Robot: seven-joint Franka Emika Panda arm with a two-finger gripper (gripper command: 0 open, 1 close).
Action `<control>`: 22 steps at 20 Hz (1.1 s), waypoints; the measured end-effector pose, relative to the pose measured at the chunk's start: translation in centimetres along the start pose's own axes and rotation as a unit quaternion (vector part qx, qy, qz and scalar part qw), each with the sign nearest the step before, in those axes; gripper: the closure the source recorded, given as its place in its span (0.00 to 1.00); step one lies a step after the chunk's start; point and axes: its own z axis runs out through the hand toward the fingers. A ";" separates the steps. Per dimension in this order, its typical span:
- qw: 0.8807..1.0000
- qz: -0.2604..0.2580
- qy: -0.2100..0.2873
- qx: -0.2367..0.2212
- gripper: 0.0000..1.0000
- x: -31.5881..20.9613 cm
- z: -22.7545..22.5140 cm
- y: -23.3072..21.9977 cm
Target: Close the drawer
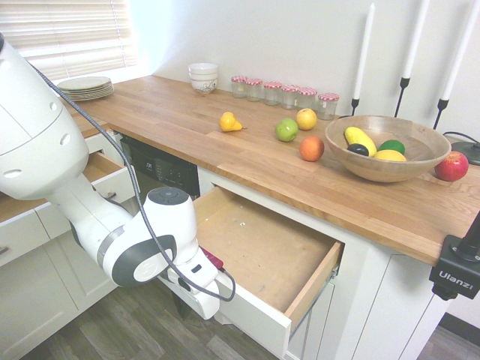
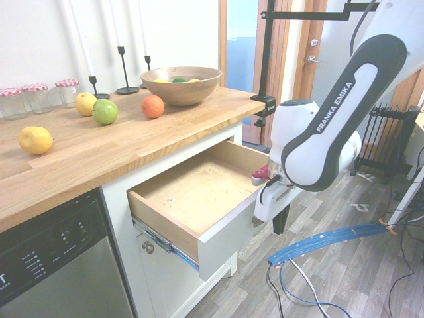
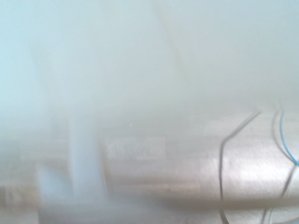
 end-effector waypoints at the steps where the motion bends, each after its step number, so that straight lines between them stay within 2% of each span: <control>1: 1.000 0.003 0.002 0.004 1.00 0.4 -0.1 -0.2; 15: 0.999 0.009 0.029 0.042 1.00 4.7 -3.0 -4.6; 22: 0.996 0.011 0.058 0.072 1.00 7.8 -3.5 -8.0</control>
